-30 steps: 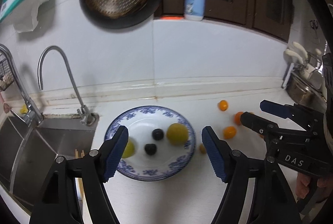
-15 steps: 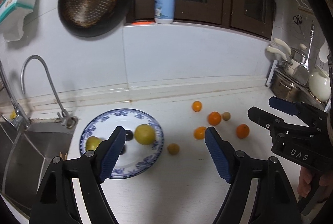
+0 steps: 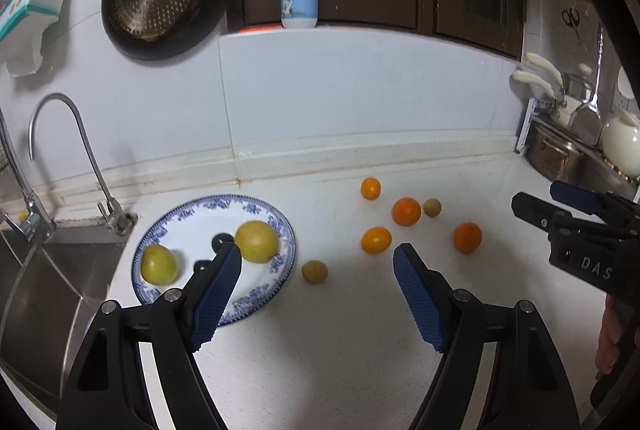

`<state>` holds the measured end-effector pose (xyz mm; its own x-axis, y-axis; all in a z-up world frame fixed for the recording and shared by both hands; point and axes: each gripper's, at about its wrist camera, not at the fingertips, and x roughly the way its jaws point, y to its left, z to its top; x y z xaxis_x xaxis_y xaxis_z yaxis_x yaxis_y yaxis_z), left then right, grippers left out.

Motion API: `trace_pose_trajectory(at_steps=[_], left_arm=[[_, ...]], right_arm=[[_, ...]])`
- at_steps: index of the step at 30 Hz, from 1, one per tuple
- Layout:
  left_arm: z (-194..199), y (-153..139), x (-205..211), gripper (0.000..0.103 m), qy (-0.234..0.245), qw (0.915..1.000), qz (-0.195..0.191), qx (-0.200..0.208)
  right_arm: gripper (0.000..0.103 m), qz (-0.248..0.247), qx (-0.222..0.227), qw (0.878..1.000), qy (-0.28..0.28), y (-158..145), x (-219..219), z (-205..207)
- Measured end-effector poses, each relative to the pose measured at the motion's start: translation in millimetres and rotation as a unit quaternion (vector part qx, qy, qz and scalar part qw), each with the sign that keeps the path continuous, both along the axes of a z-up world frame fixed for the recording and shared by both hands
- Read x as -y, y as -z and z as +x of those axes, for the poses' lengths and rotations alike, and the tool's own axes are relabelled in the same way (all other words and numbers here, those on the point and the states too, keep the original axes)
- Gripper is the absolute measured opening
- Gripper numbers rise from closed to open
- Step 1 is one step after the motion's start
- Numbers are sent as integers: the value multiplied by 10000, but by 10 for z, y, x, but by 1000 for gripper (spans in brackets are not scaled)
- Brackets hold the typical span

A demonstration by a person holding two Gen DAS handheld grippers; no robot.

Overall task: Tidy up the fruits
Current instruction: 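Lift both open tools off the plate toward the oranges, then grasp the large orange with the right tool while the left tool closes around a tan round fruit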

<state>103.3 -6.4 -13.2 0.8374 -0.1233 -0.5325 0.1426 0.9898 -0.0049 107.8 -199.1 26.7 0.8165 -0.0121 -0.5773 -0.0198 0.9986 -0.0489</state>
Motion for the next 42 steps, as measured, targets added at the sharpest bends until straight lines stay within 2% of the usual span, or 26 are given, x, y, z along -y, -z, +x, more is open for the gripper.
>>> trace_pose_trajectory(at_steps=[4, 15, 20, 23, 33, 38, 42], left_arm=[[63, 176, 25, 76, 3, 9998, 3, -192], [504, 532, 98, 51, 266, 9968, 52, -752], [757, 677, 88, 39, 207, 9939, 20, -1085], [868, 766, 90, 35, 153, 9912, 13, -1316], [1024, 895, 154, 34, -8, 9889, 341, -1447], [1086, 963, 162, 31, -49, 9874, 371, -1538], [1115, 987, 160, 28, -67, 9871, 403, -1546]], right_arm=[[66, 3, -99, 9998, 153, 140, 72, 32], [66, 344, -762, 9959, 344, 598, 215, 384], [66, 372, -1020, 9931, 446, 757, 226, 582], [66, 368, -1182, 9912, 465, 854, 234, 673], [65, 475, -1431, 9870, 556, 1038, 303, 846], [65, 521, -1524, 9855, 543, 1116, 312, 921], [59, 507, -1569, 9848, 553, 1150, 320, 962]])
